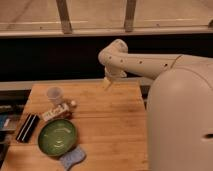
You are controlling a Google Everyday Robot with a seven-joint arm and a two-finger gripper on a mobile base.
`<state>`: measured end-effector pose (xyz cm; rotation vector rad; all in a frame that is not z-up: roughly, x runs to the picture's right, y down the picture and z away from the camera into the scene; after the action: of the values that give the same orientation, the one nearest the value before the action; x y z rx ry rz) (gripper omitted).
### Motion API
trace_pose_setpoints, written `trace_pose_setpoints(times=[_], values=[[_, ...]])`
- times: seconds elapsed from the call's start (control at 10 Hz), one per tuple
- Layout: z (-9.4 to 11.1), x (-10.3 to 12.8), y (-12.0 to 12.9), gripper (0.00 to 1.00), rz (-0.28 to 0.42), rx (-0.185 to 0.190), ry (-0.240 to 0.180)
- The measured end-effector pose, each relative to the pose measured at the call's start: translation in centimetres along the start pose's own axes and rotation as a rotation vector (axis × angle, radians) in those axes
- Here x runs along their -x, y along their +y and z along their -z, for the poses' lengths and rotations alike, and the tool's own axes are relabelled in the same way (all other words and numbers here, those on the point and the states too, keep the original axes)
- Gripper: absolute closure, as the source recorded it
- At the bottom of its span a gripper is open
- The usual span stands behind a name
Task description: Pick up the ceramic cup
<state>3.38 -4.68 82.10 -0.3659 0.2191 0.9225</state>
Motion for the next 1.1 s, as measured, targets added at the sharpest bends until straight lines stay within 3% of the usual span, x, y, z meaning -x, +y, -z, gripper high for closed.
trace_pose_setpoints(times=[0.3, 0.6, 0.8, 1.1], values=[[0.5, 5.0, 3.4, 0.20, 0.041, 0.048, -0.050], [1.2, 10.6, 10.6, 0.20, 0.145, 0.110, -0.108], [1.8, 12.1, 13.8, 0.20, 0.196, 0.127, -0.126], [1.7, 11.9, 13.4, 0.20, 0.193, 0.123, -0.123]])
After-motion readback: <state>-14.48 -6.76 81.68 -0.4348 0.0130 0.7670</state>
